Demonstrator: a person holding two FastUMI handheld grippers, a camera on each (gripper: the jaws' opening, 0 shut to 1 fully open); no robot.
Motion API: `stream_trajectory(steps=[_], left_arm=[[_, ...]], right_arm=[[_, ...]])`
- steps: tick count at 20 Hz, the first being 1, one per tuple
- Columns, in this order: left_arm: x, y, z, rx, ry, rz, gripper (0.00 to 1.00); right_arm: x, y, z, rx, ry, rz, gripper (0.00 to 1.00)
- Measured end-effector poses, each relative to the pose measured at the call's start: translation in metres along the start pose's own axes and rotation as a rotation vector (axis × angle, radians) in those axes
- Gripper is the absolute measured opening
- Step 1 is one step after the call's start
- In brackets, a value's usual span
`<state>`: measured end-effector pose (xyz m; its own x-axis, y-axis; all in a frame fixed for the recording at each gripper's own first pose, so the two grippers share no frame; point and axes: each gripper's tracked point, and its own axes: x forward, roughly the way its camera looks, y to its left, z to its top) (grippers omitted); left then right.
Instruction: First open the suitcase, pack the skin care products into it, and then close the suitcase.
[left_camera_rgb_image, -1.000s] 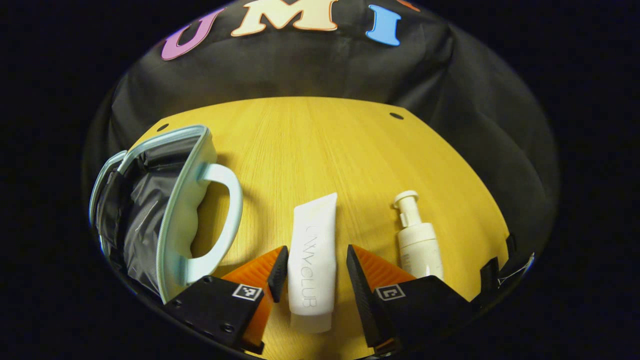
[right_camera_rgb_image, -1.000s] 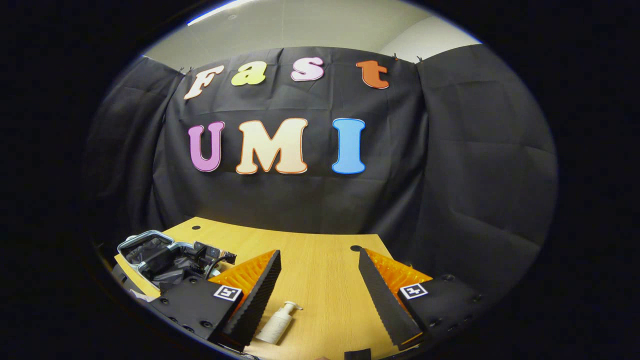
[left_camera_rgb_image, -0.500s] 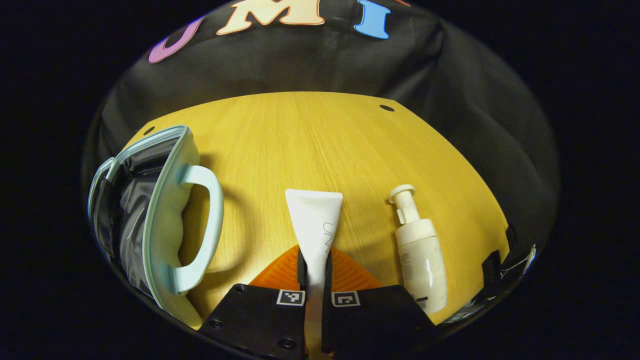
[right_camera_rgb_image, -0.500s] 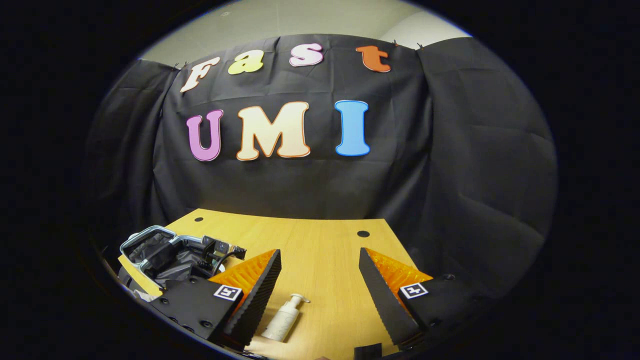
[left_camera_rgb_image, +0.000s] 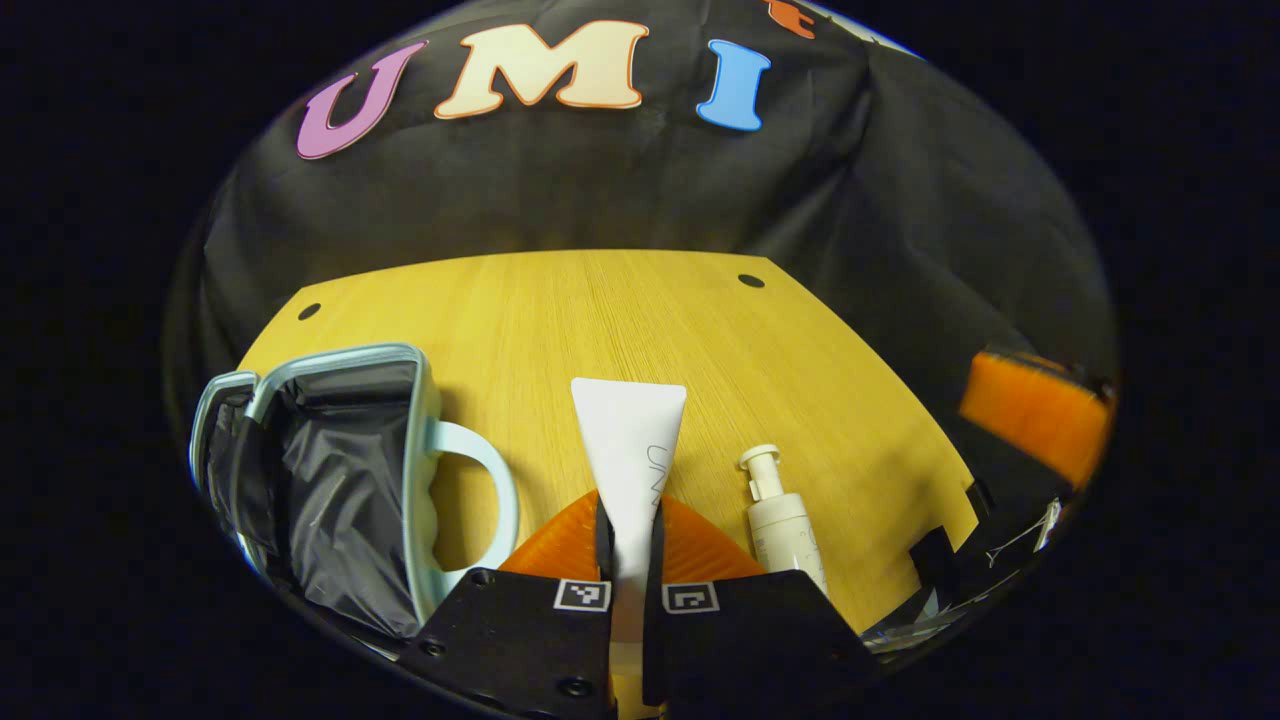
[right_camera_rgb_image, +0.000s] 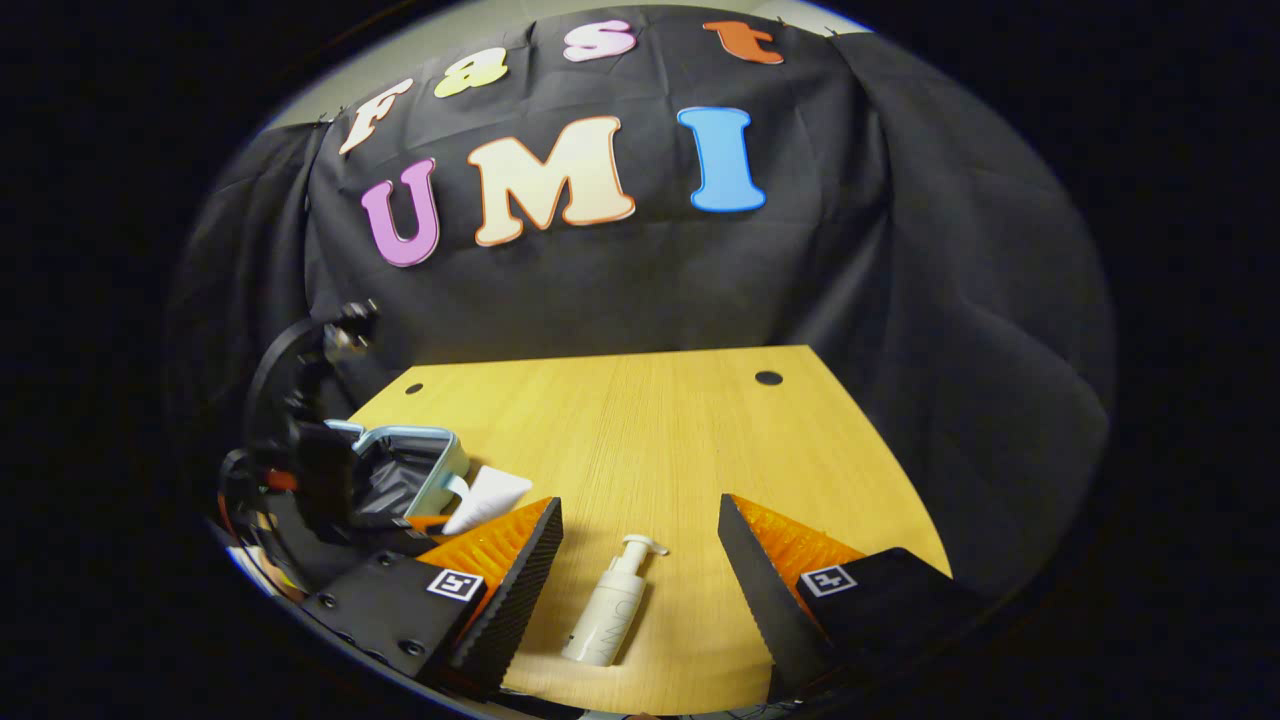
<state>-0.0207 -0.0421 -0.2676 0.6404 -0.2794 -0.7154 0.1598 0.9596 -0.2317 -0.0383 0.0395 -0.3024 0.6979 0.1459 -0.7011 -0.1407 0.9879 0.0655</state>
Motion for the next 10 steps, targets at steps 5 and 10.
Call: stream_trajectory(steps=[5, 10], left_arm=[[-0.027, 0.029, 0.014, -0.017, -0.040, 0.051, 0.05], [-0.049, 0.075, 0.012, -0.040, -0.037, 0.133, 0.04]], right_arm=[[0.037, 0.013, -0.057, -0.020, 0.163, 0.005, 0.98], [0.059, 0.013, -0.108, -0.040, 0.288, -0.030, 0.98]])
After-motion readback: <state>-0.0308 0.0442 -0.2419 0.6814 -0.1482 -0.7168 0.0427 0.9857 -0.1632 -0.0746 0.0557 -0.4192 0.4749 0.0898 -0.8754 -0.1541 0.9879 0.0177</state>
